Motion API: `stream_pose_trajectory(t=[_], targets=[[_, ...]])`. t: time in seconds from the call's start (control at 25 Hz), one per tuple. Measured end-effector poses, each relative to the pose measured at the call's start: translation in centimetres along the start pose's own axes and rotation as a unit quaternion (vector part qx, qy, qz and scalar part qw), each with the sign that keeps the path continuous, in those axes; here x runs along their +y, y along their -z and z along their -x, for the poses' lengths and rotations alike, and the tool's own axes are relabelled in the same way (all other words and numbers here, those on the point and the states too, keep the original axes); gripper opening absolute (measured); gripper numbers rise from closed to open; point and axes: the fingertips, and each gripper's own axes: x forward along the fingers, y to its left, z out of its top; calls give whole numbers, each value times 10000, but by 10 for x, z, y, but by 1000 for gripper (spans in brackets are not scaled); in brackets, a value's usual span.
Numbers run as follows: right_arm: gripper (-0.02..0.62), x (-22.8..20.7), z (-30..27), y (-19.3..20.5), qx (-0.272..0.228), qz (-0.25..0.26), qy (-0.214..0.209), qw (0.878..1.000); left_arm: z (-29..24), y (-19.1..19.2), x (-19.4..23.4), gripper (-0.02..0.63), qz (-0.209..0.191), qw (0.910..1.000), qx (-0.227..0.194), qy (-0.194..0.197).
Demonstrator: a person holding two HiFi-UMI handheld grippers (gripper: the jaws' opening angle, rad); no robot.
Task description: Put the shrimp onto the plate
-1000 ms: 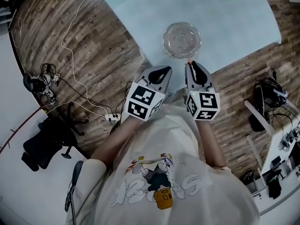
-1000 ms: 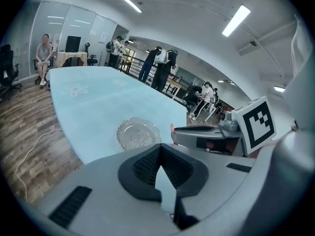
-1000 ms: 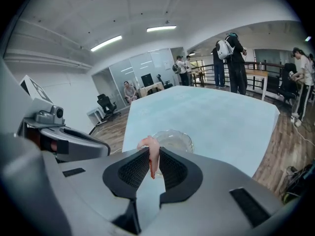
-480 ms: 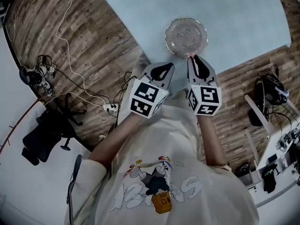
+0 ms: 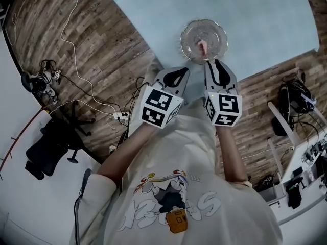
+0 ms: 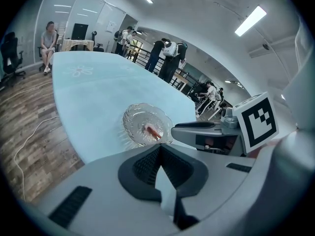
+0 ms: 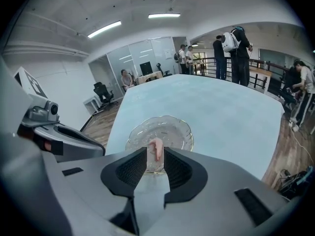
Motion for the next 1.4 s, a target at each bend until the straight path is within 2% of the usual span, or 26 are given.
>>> stream_pose_trajectory(t=[0.24, 0.44, 0.76, 1.4], targets=[[112, -2, 14, 1, -71, -58, 75, 9999, 4, 0, -13, 7, -146, 9999, -25, 68], [109, 3, 27, -2, -161, -301, -40, 9994, 14, -7, -24, 8, -235, 9996, -162, 85], [83, 17, 56, -12, -418, -238, -134, 9988, 33, -19, -44, 7, -427, 9981, -442, 59], [71, 47, 111, -43, -998, -94, -395, 9942, 79, -50, -67, 8, -823, 9912, -1040, -59]])
